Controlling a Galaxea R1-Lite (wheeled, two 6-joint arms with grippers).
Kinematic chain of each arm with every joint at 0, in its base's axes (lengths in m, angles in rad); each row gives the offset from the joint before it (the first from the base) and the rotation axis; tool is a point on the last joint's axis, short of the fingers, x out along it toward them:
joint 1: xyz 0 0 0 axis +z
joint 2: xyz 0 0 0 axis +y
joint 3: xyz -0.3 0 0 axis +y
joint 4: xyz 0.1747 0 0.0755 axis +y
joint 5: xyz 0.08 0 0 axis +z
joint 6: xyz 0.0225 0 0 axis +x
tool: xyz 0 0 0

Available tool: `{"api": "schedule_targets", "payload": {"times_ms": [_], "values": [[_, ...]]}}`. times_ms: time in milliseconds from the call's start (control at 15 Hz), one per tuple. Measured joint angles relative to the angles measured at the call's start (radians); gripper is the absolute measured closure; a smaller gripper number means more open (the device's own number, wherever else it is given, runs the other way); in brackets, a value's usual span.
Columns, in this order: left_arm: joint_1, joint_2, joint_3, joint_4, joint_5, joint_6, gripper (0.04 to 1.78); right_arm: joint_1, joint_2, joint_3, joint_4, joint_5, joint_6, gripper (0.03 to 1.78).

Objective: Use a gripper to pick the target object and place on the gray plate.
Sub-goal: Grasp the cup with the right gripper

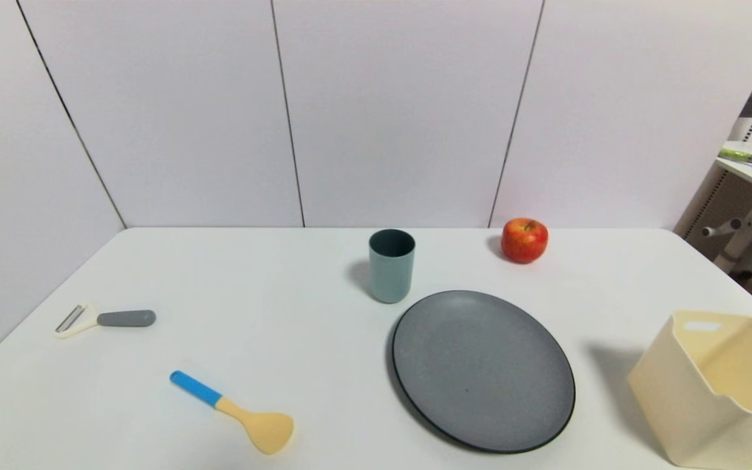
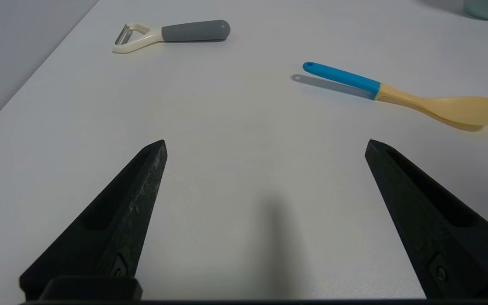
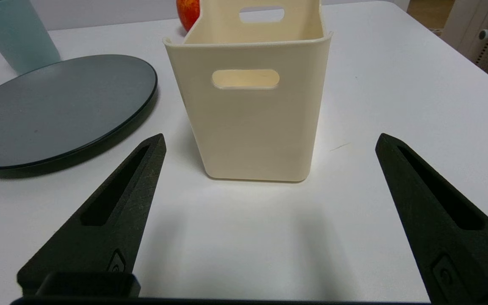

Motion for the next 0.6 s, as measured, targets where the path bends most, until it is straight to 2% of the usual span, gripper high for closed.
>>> {"api": "schedule_targets", "payload": {"times_ms": [400,600], "values": [[0.000,0.000,0.000,0.000,0.000,0.000,0.13,0.000,0.011,-0.001,-0.001,0.000,-0.006,0.10],[0.000,0.000,0.000,0.000,0.000,0.000,0.13,-0.001,0.081,-0.078,-0.009,0.008,-0.013,0.10]]}}
